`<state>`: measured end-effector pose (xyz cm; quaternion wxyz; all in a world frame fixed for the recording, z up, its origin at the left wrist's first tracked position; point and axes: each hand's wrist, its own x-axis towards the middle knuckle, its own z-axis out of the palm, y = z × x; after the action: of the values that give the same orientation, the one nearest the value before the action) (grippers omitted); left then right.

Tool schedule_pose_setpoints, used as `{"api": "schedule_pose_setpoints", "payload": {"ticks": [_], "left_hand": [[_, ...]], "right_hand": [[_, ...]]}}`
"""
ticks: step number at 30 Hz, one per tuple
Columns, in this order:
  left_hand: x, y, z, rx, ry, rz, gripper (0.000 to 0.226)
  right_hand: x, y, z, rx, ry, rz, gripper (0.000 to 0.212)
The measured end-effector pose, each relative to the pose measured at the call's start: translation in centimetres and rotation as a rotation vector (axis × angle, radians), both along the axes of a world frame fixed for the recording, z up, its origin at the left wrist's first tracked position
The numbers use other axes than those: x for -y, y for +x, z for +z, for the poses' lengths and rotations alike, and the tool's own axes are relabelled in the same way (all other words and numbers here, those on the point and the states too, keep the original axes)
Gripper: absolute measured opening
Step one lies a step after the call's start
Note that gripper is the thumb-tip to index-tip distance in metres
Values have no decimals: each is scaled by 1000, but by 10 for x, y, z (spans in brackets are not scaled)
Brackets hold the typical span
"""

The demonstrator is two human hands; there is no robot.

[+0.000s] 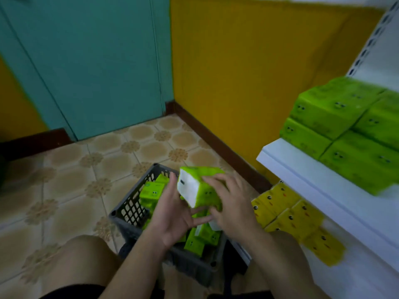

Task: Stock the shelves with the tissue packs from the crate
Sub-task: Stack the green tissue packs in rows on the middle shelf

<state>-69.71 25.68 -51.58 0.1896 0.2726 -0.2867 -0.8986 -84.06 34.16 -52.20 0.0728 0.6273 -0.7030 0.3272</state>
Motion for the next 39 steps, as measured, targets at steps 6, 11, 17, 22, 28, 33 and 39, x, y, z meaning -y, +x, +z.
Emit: {"api": "schedule_pose_setpoints", "payload": {"ticks": [6,11,17,22,28,33,39], "left_hand": [[-10,1,20,-2,-88,12,56],[-33,-4,30,-80,-151,6,52],[-54,-35,48,-110,-223,-135,50],[-85,-86,68,-138,-310,-274,54],[-119,-158,83,95,-881,-119,57],[-126,-201,92,78,-1390,-180,52],[-136,-226,91,54,-1510,-178,25]], "right_hand": [[-45,1,31,59,12,135,54],[-68,-17,65,494,-51,-77,60],[-106,-42,87,1055,8,-114,46],[-147,-62,97,1060,-141,-314,44],[-210,-115,117,741,-222,-791,58],[-243,-138,122,385,185,-858,64],[-248,-124,128,267,378,-705,99]]}}
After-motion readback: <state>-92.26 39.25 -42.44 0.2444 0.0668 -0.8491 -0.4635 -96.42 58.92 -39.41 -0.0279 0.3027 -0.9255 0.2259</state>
